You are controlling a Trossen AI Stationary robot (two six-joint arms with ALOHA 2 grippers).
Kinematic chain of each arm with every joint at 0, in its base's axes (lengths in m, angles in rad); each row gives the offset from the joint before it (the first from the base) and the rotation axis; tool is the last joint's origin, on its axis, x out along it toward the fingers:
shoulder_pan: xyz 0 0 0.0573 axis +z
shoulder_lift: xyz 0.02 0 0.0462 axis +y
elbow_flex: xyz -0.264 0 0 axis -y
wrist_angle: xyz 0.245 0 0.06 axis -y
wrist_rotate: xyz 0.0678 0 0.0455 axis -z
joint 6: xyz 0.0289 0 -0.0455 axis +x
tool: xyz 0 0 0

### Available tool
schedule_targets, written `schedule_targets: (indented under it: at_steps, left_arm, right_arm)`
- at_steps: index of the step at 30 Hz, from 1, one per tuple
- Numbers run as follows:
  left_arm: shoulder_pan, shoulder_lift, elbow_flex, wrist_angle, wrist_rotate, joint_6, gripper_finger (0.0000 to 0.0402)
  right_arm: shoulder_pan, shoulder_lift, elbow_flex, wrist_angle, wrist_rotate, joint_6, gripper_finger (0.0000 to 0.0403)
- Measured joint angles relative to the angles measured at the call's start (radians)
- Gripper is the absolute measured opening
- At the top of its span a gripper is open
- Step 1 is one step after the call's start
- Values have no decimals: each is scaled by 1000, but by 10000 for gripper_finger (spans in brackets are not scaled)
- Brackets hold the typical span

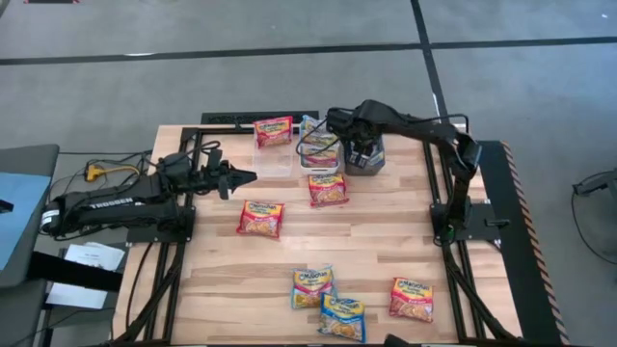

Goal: Sort Maruchan noodles
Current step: Put the red noodle pack into the transparent bin

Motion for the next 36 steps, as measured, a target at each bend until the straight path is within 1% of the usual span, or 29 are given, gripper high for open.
schedule_targets:
  at_steps: [5,8,11,17,21,26,30,36]
  left_arm:
    - [0,0,67,-15,15,39,135]
    - [0,0,126,-83,14,86,135]
    - [0,0,199,-225,14,153,135]
    - [0,1,384,-594,-17,317,135]
    - [0,1,492,-748,-27,382,135]
    - [0,0,610,-936,-28,443,135]
    - [0,0,660,-1055,-66,506,135]
    - [0,4,666,-1155,-75,648,135]
  right_arm:
    - [10,0,96,-69,0,66,151]
    - [26,0,139,-89,-1,94,150]
    - [51,0,180,-114,-1,124,150]
    - [122,0,246,-133,-4,198,150]
    - [173,0,290,-132,-17,270,150]
    - [241,0,340,-132,-71,372,150]
    - [308,0,398,-132,-105,450,150]
    - [426,0,484,-132,-105,567,150]
